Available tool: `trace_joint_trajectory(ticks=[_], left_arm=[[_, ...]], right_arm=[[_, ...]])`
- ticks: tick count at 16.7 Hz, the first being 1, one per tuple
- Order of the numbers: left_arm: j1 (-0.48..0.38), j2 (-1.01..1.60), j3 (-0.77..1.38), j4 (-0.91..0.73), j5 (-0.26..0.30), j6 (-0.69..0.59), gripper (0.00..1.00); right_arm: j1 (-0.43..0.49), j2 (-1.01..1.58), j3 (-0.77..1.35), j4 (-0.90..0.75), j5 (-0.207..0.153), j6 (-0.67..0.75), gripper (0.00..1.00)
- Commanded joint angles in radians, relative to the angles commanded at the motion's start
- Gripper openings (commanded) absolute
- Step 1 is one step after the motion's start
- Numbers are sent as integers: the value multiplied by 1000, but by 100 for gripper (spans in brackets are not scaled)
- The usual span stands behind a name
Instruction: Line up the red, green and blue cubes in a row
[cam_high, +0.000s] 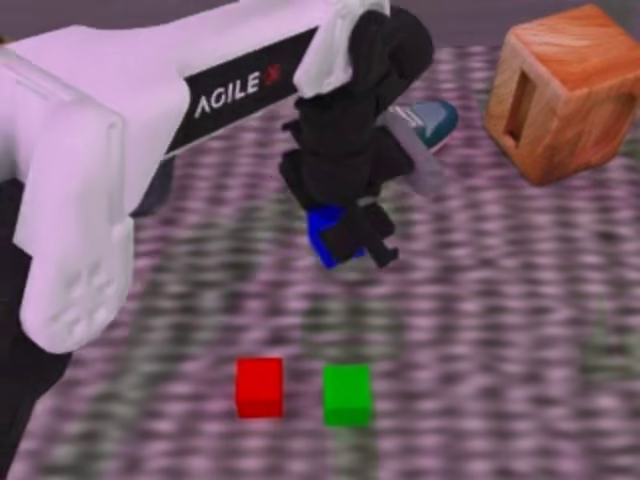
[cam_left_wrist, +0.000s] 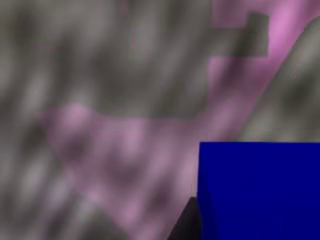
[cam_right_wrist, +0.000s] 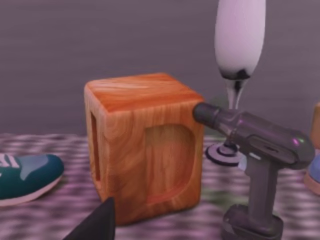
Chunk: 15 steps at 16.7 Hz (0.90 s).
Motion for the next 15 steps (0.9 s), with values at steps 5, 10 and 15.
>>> trace_joint_trajectory(ticks=[5,10,15], left_arm=[[-249,-54,-57,-4,0,82,0],[-319,-78,-76,-1,-1,109,0],[-313,-66,-106,41,-1,105,0]], right_arm=[[0,0,0,0,0,0,100],[0,0,0,0,0,0,100],[0,0,0,0,0,0,100]])
